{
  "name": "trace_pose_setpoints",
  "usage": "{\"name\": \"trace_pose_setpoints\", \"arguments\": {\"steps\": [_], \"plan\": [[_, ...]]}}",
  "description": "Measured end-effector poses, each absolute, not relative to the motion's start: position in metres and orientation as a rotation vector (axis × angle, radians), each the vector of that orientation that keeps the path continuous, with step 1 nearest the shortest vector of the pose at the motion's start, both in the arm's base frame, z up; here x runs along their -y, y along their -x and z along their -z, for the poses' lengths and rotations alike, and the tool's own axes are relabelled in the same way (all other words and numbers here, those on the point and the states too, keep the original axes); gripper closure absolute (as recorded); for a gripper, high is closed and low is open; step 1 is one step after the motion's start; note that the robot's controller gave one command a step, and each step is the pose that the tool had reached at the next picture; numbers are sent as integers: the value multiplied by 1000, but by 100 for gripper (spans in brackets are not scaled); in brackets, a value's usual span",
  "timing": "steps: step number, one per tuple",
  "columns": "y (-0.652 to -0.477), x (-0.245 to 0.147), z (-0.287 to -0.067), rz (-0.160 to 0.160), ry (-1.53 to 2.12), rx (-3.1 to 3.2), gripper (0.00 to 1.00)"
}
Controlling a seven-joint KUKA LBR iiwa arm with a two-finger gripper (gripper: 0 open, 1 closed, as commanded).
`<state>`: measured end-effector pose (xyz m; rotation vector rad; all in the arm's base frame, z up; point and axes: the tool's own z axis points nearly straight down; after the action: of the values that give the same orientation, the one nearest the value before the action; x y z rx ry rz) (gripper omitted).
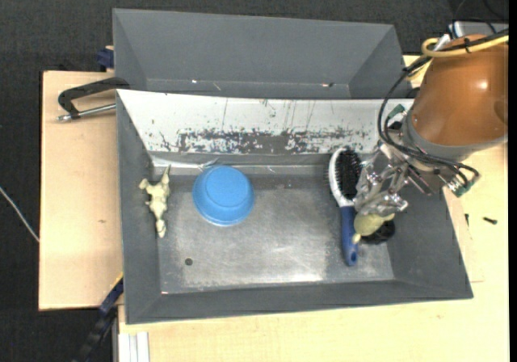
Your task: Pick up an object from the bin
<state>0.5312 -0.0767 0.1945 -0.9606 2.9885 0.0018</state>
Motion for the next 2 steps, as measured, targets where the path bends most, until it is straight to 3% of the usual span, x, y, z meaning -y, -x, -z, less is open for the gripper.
{"name": "trace_pose_setpoints", "arguments": {"steps": [2], "plan": [[-531, 77, -194, -2, 961, -2988, 100]]}}
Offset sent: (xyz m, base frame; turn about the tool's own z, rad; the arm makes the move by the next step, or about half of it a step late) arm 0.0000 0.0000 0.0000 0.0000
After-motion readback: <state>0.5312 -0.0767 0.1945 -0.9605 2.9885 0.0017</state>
